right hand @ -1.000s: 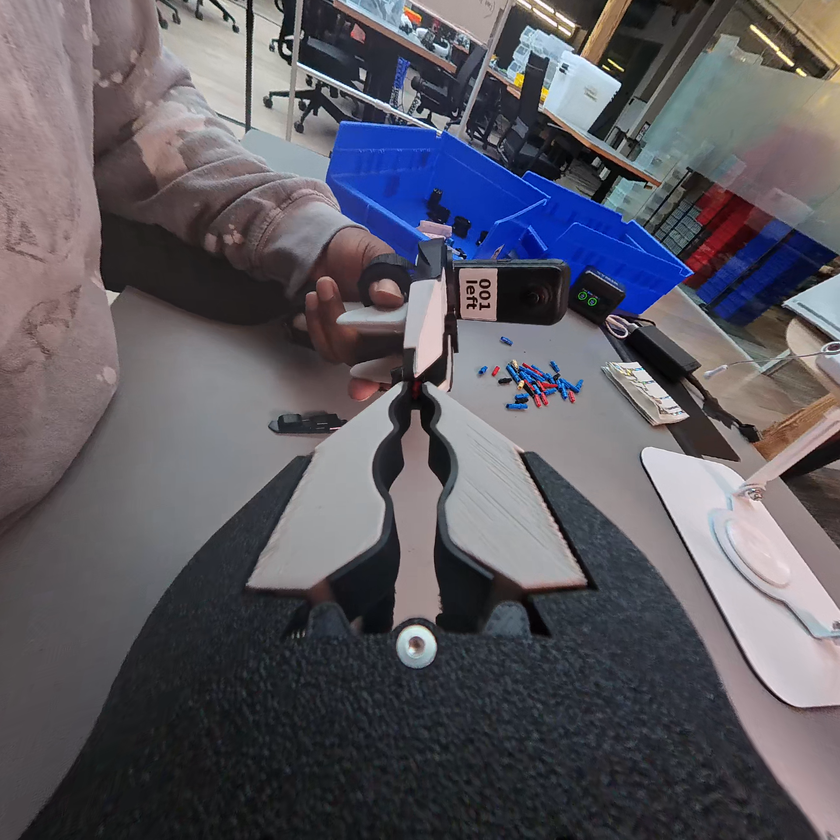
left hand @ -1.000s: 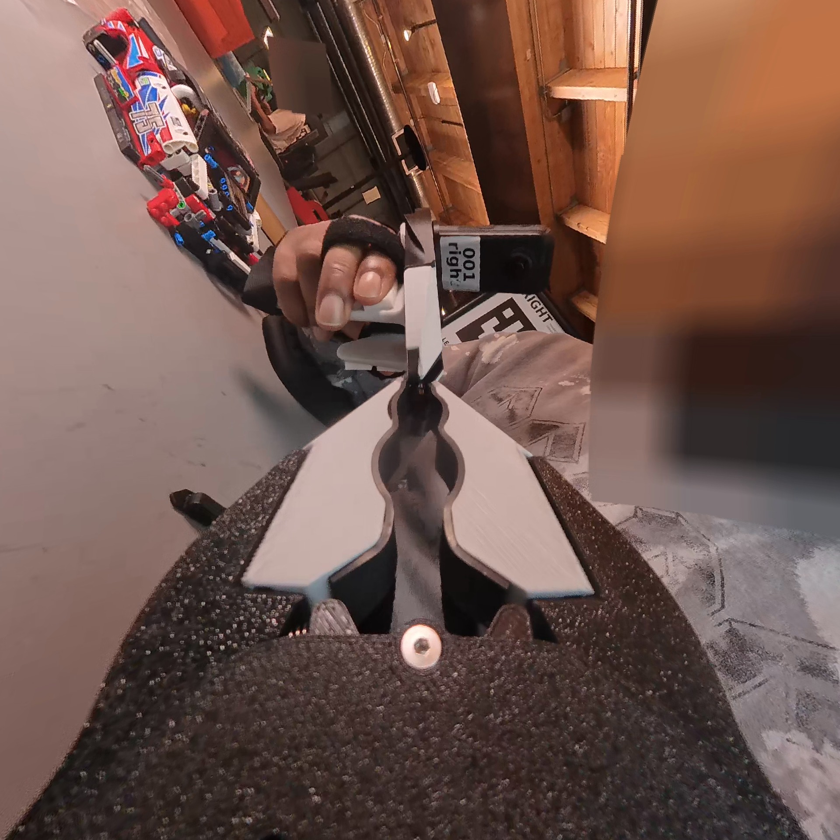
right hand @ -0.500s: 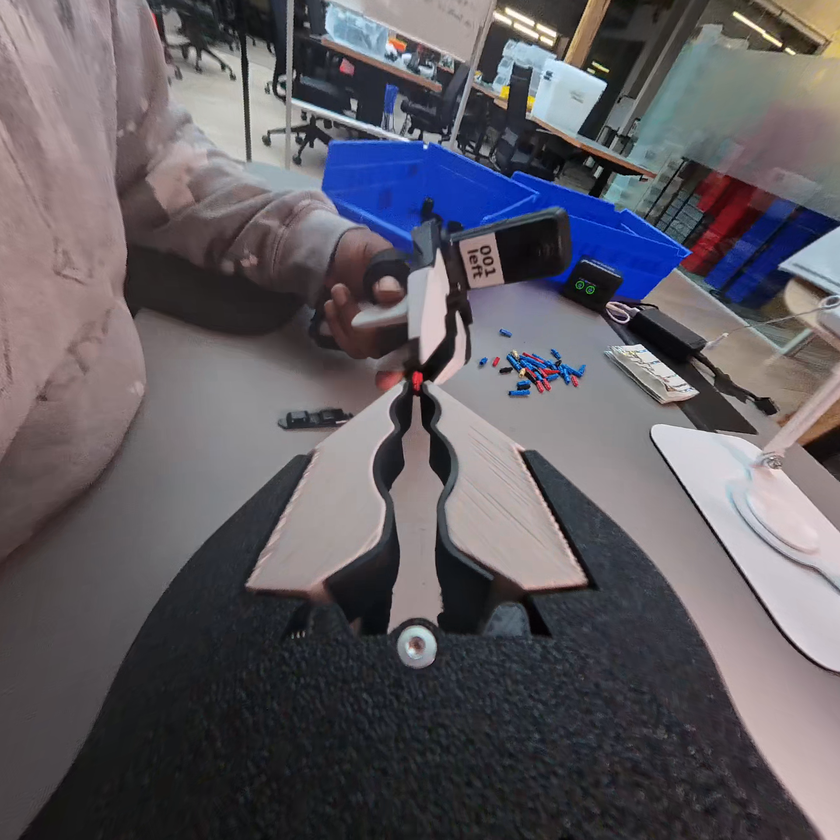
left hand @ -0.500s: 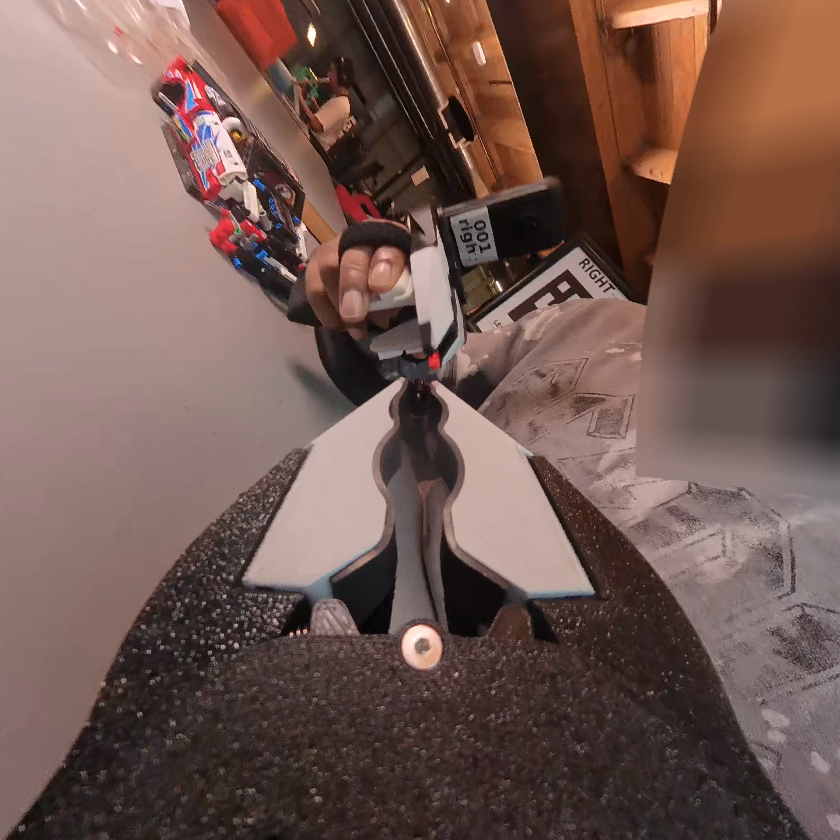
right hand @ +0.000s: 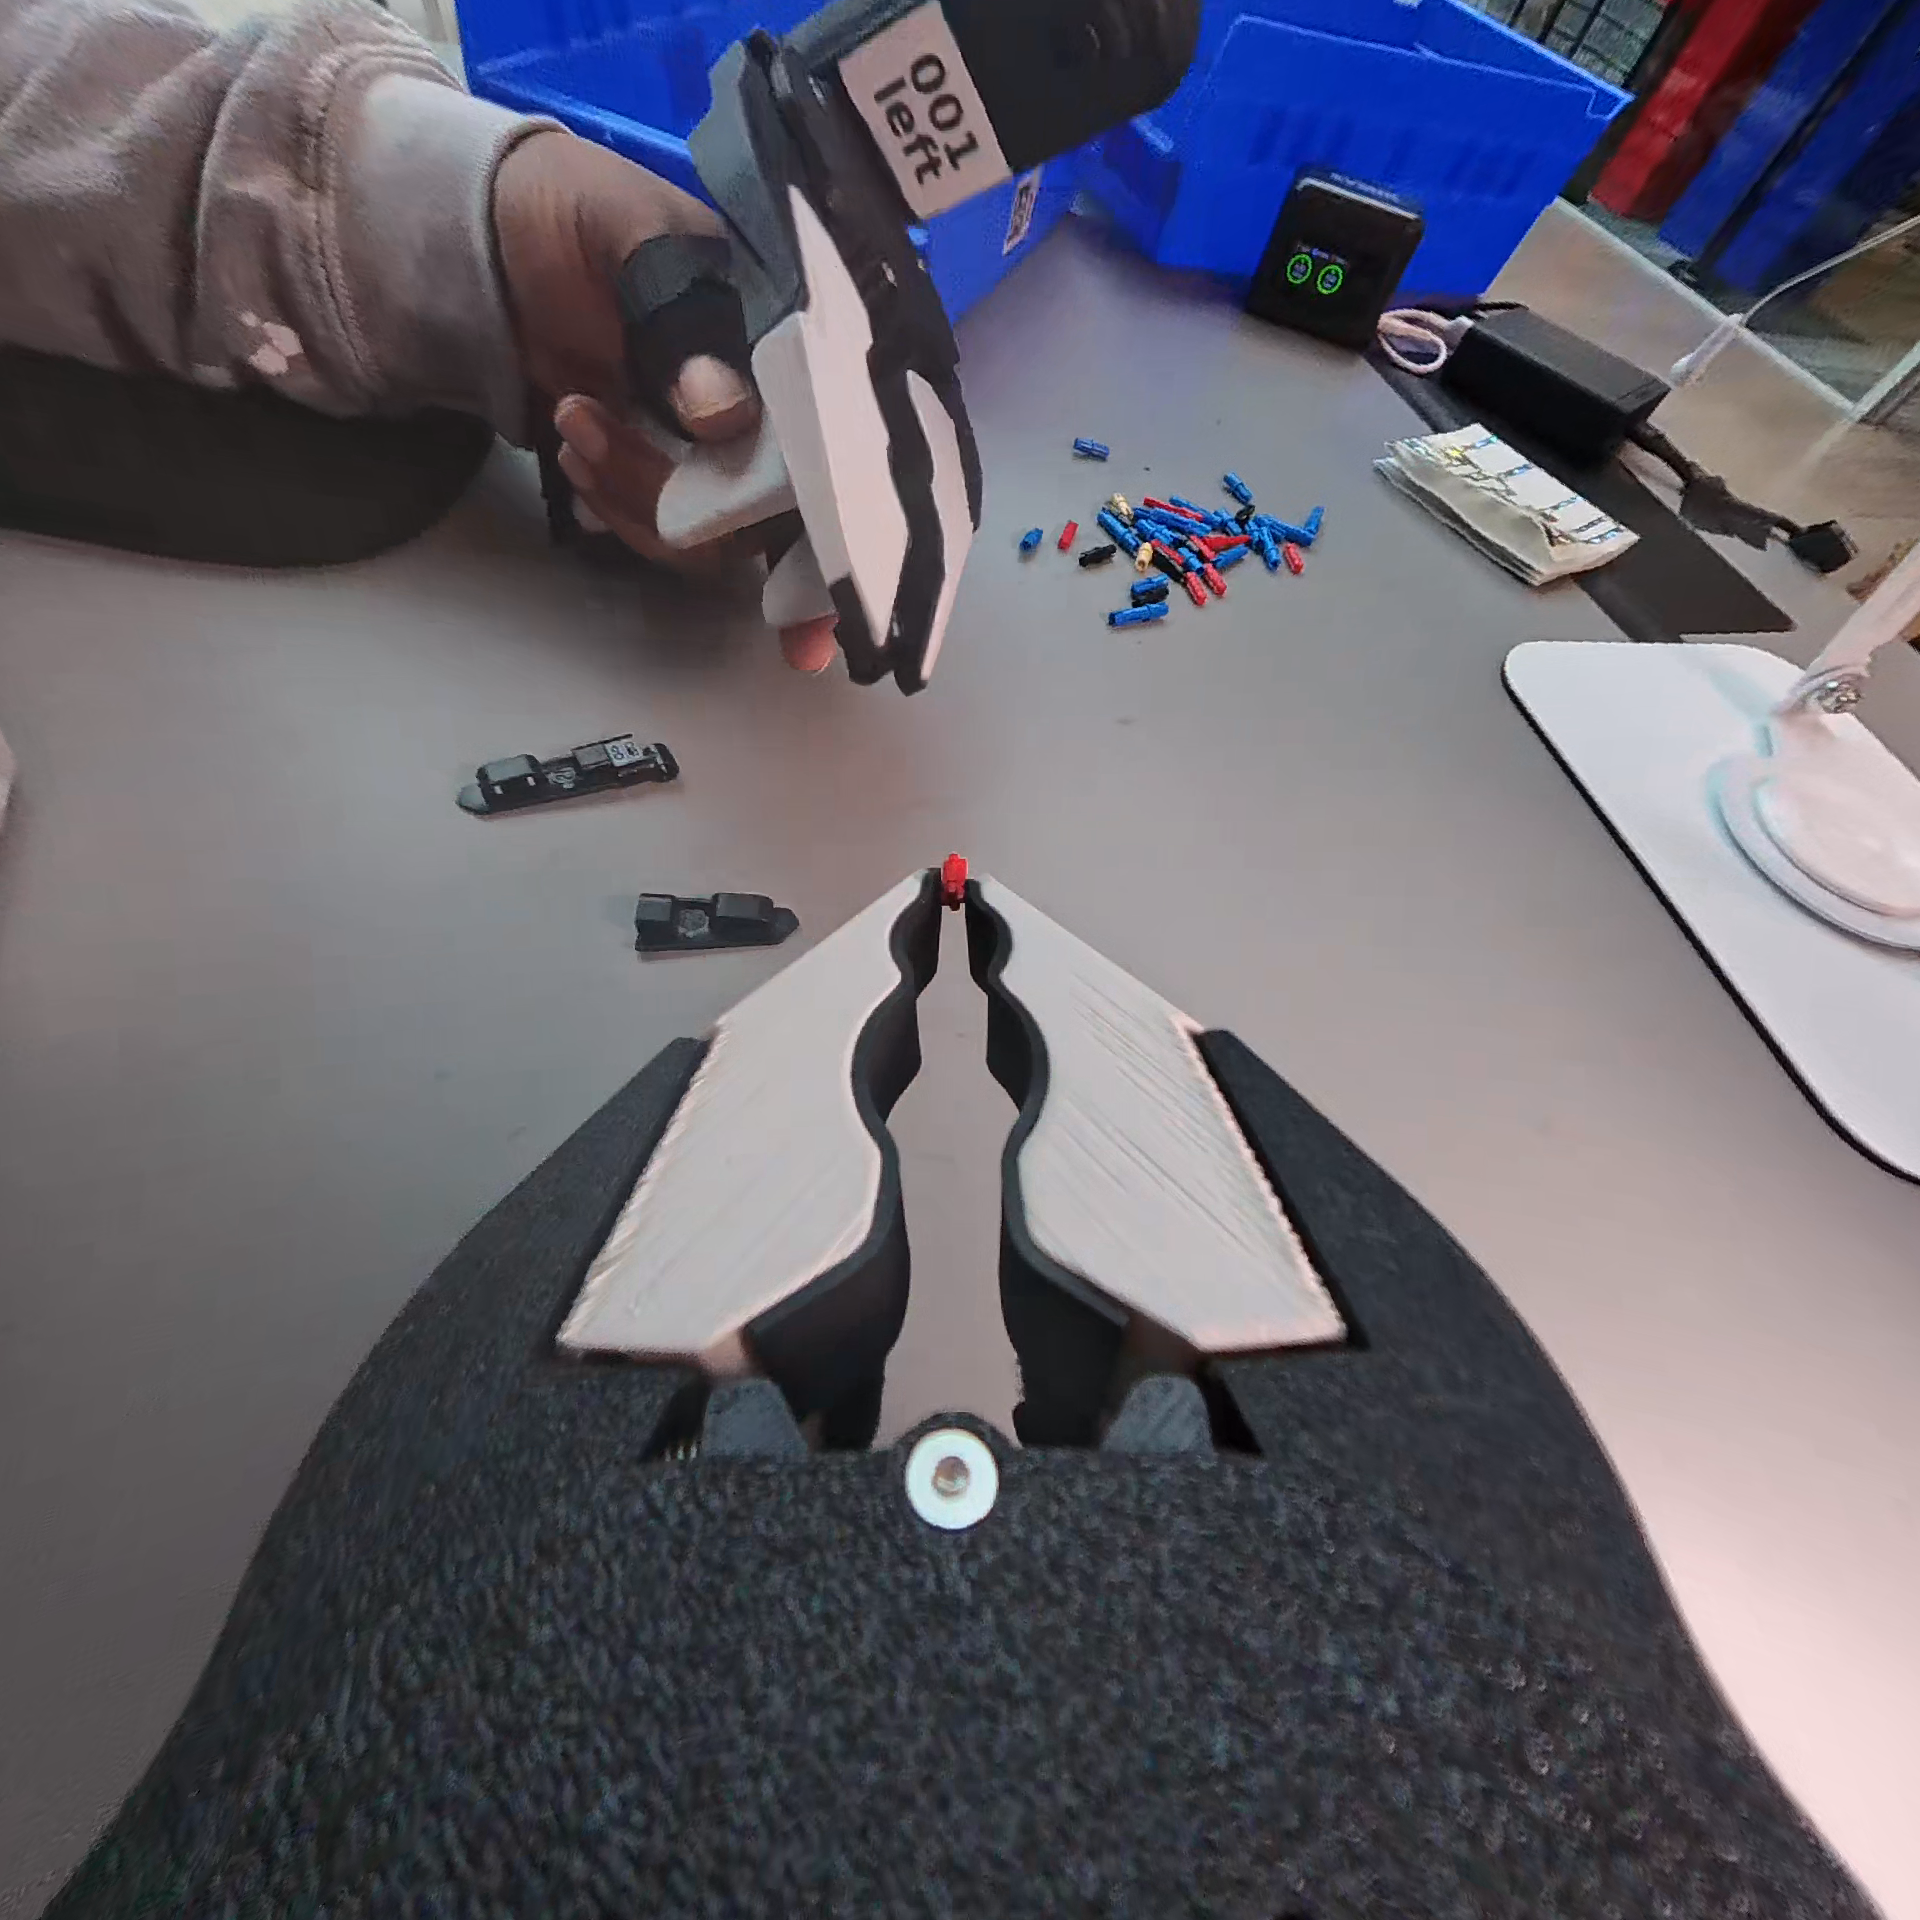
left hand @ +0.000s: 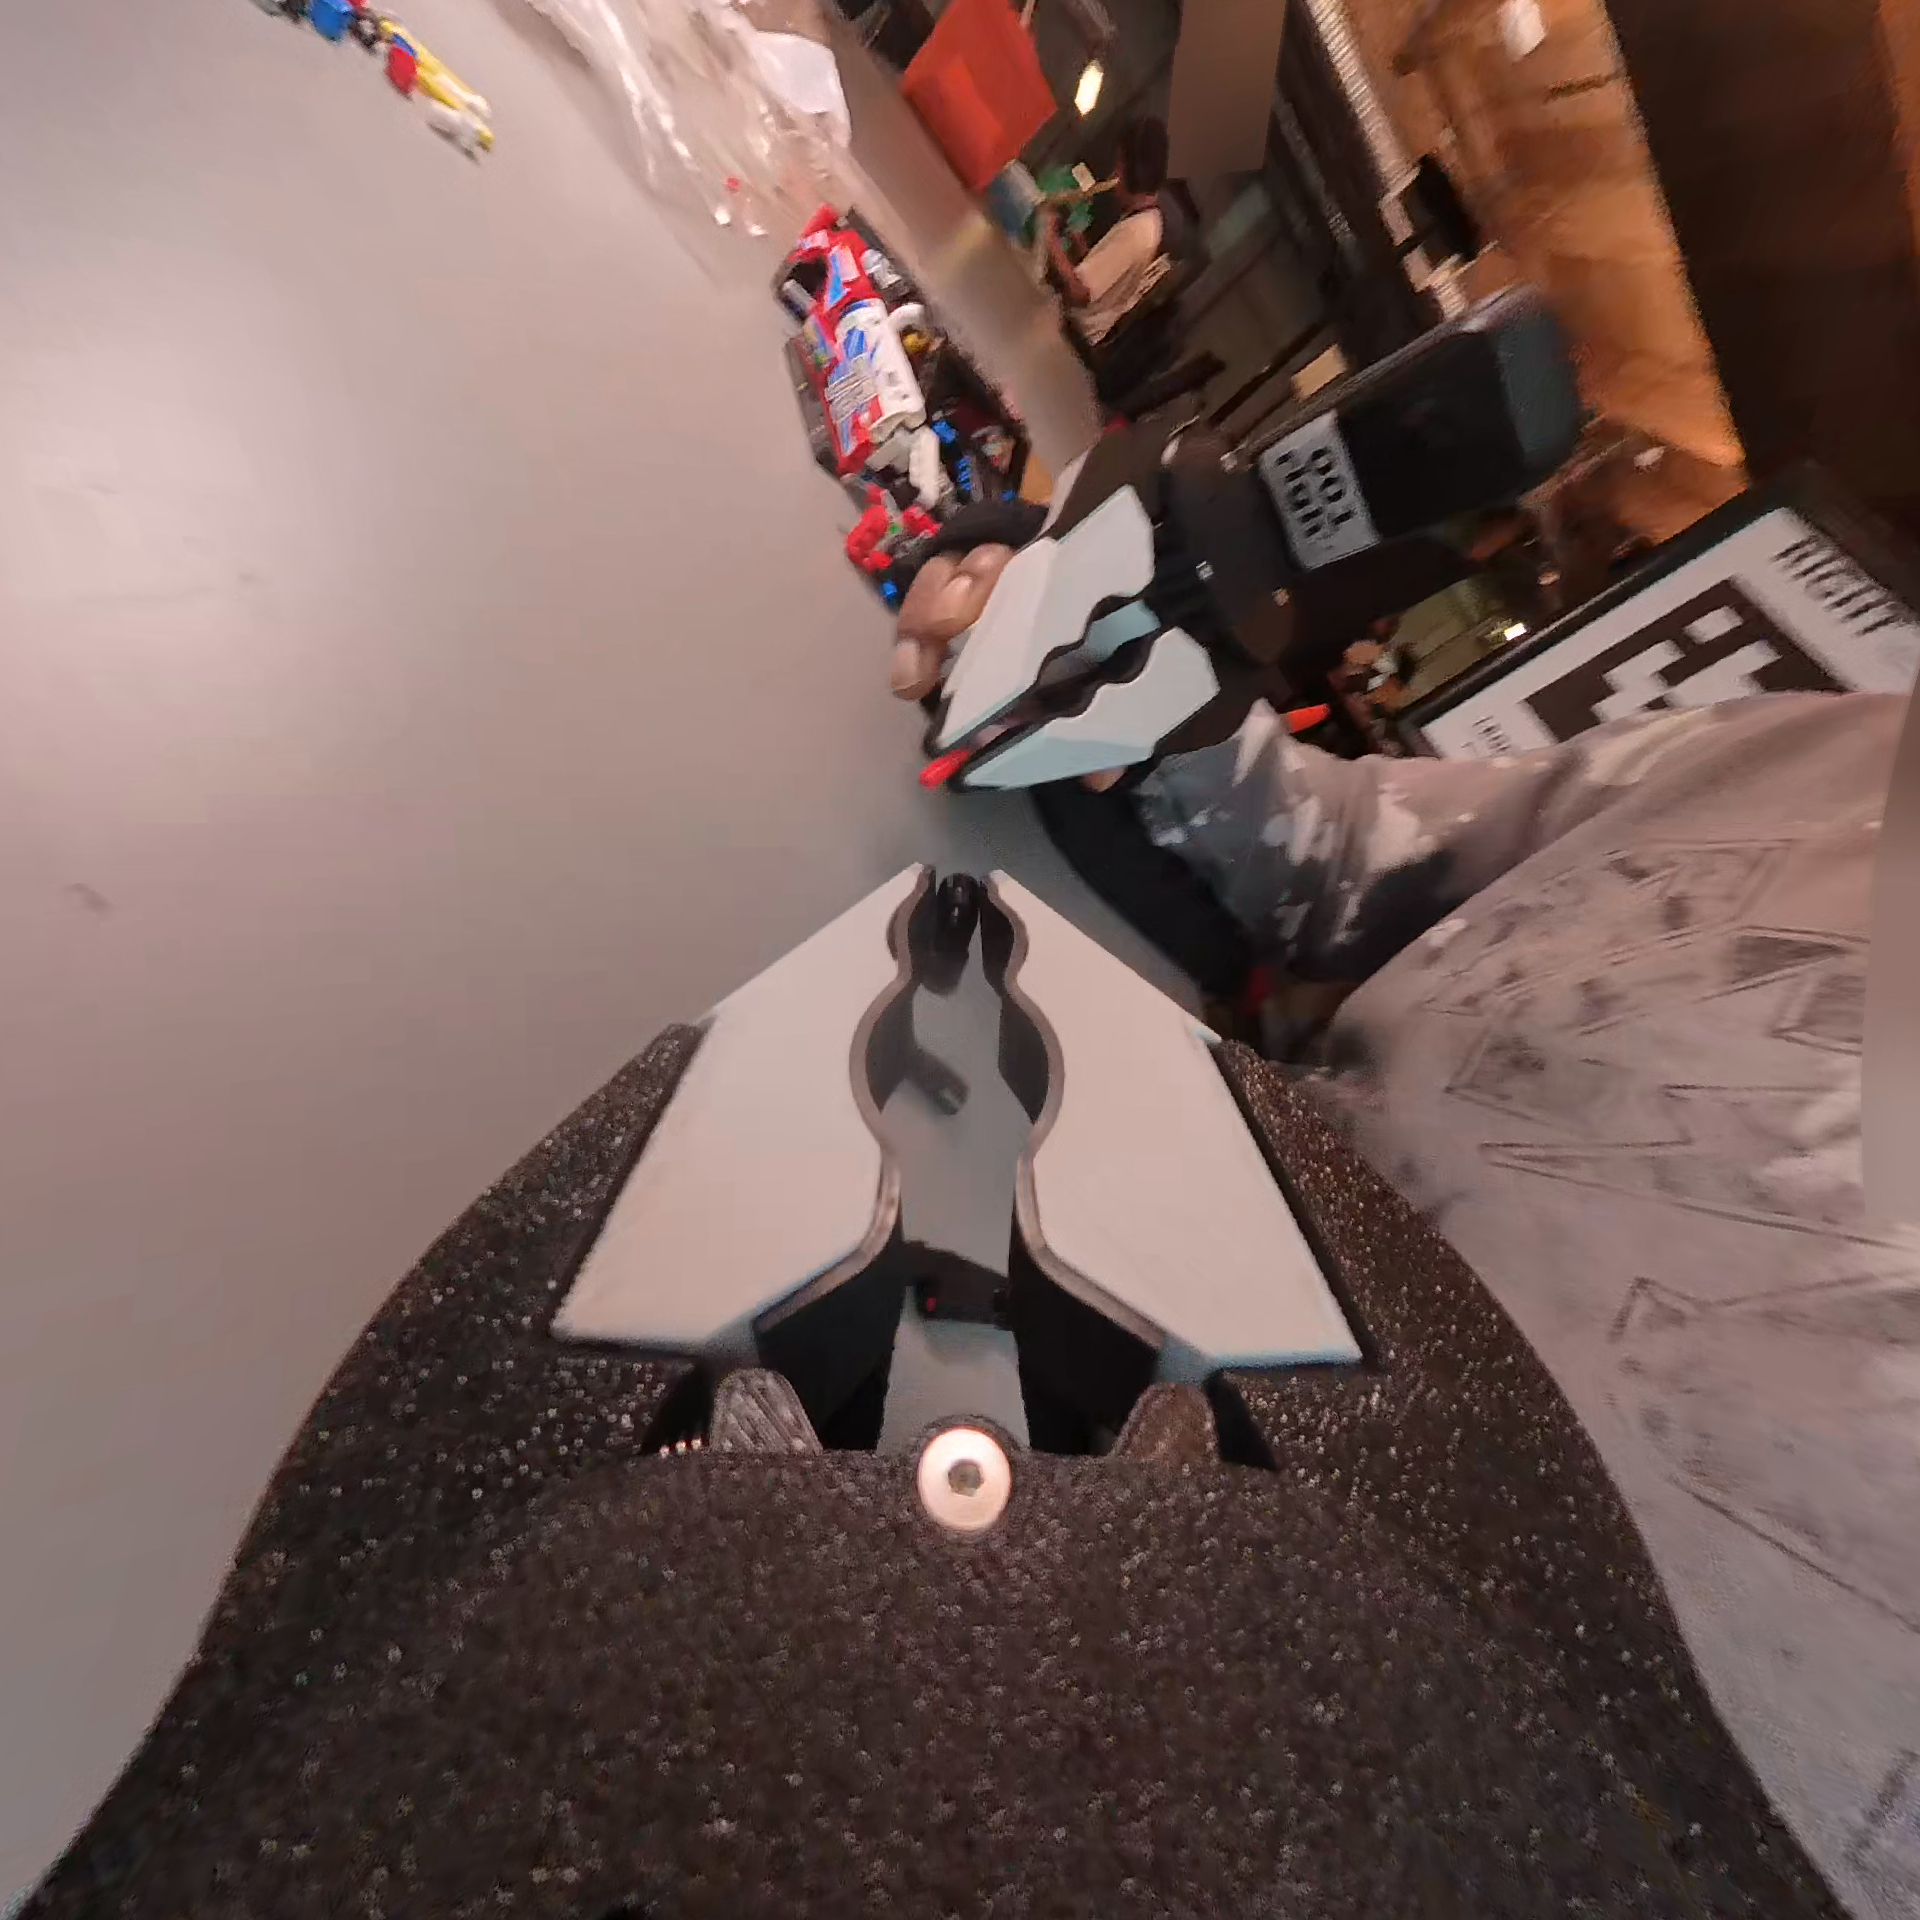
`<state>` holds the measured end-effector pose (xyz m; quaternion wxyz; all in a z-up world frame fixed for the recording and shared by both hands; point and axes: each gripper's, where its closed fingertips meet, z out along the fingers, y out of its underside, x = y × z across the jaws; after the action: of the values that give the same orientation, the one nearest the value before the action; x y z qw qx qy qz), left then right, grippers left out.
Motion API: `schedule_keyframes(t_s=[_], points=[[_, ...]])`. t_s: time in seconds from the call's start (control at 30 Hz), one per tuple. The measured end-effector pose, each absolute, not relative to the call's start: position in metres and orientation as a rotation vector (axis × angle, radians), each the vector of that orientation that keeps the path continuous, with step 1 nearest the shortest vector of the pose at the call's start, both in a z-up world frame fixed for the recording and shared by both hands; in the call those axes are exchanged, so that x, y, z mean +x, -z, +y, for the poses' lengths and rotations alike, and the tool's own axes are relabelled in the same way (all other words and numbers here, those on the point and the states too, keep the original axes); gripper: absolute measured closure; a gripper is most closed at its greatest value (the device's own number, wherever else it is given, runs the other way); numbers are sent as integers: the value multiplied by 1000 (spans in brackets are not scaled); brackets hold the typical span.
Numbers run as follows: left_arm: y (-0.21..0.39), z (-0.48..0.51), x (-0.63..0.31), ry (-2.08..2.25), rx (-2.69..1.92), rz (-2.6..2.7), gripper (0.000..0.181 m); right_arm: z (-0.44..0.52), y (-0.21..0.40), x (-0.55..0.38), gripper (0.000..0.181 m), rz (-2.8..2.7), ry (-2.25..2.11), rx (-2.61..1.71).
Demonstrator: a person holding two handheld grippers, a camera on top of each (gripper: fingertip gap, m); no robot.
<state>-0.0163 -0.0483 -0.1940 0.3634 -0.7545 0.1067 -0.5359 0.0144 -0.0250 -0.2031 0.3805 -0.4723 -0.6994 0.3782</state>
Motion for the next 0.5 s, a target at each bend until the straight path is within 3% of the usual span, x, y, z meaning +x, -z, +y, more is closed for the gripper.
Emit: schedule_keyframes(t_s=[0.13, 0.37, 0.5], points=[[217, -50, -19, 1103, -2092, 413, 169, -23, 202, 12, 178, -1760, -940, -1203], [208, -57, -9, 1069, -2032, 535, 158, -52, 179, 3, 178, -1696, -1111, -1126], [187, -68, 5, 1023, -1891, 700, 169, -70, 171, 1, 178, -1691, -1237, -1105]])
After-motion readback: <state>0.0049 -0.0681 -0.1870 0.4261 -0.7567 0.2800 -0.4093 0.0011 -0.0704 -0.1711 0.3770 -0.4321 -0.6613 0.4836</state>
